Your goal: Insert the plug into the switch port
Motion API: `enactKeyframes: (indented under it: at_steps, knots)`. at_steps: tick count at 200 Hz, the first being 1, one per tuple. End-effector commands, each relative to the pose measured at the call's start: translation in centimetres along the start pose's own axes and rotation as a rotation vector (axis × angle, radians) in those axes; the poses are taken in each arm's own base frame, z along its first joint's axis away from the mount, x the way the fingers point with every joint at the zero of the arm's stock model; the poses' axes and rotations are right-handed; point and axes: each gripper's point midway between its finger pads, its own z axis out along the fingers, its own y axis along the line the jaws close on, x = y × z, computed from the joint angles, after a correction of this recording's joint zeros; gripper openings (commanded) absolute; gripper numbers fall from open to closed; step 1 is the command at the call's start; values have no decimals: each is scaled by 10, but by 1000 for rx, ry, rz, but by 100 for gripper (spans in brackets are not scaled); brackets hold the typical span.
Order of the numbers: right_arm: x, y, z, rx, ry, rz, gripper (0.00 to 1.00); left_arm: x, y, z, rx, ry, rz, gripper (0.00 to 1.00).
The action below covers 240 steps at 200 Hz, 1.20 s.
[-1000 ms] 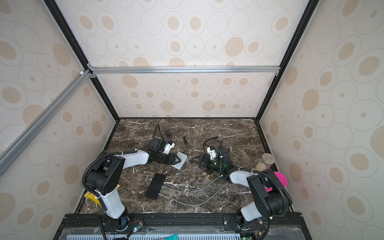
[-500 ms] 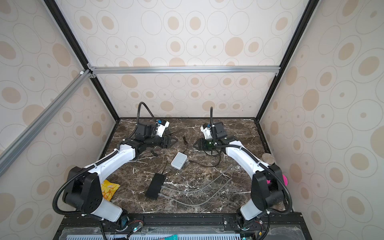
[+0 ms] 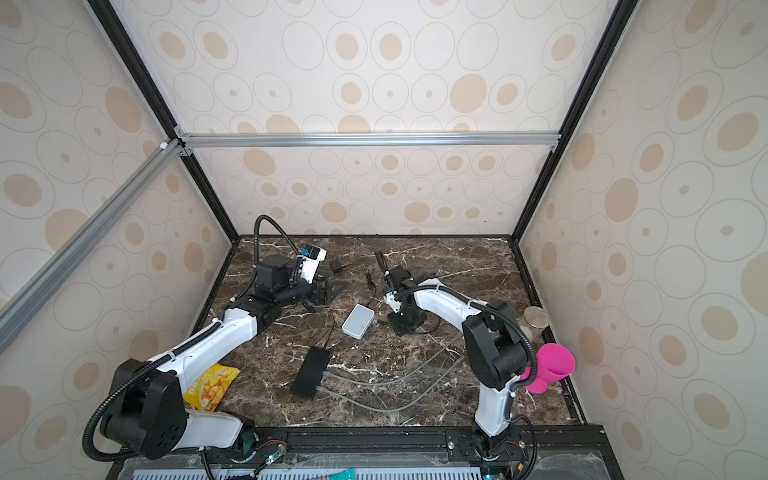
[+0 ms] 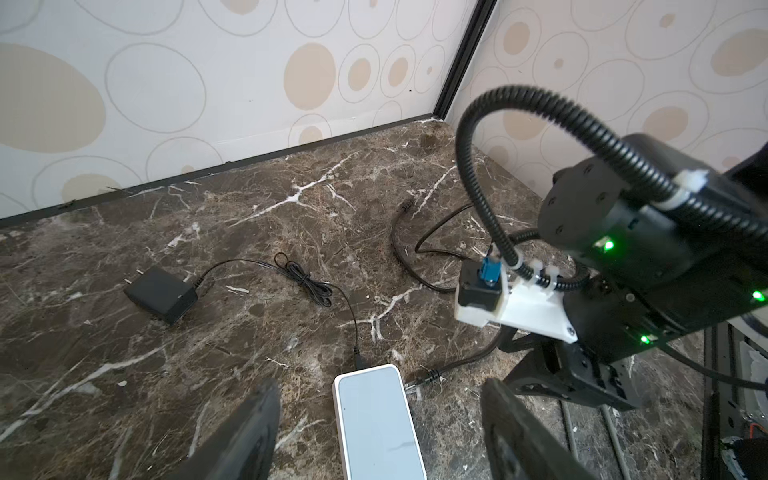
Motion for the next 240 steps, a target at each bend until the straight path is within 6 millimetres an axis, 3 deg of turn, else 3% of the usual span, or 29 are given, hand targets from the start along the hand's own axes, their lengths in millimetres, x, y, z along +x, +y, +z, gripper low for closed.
enactKeyframes:
  at_steps: [1, 99, 140, 187, 240]
  knots:
    - [3, -6, 8, 66, 49, -82, 44, -32, -6, -11, 17, -79, 29, 76]
    - [-32, 6, 42, -10, 53, -163, 38, -37, -10, -18, 39, -101, 7, 77]
    - [-44, 6, 44, -6, 55, -175, 29, -36, -7, -16, 41, -98, -7, 77]
    - [-48, 12, 44, -11, 64, -198, 28, -34, -4, -14, 43, -91, -18, 78]
    - [-44, 14, 39, 16, 59, -207, 8, -30, 0, -12, 39, -77, -25, 78]
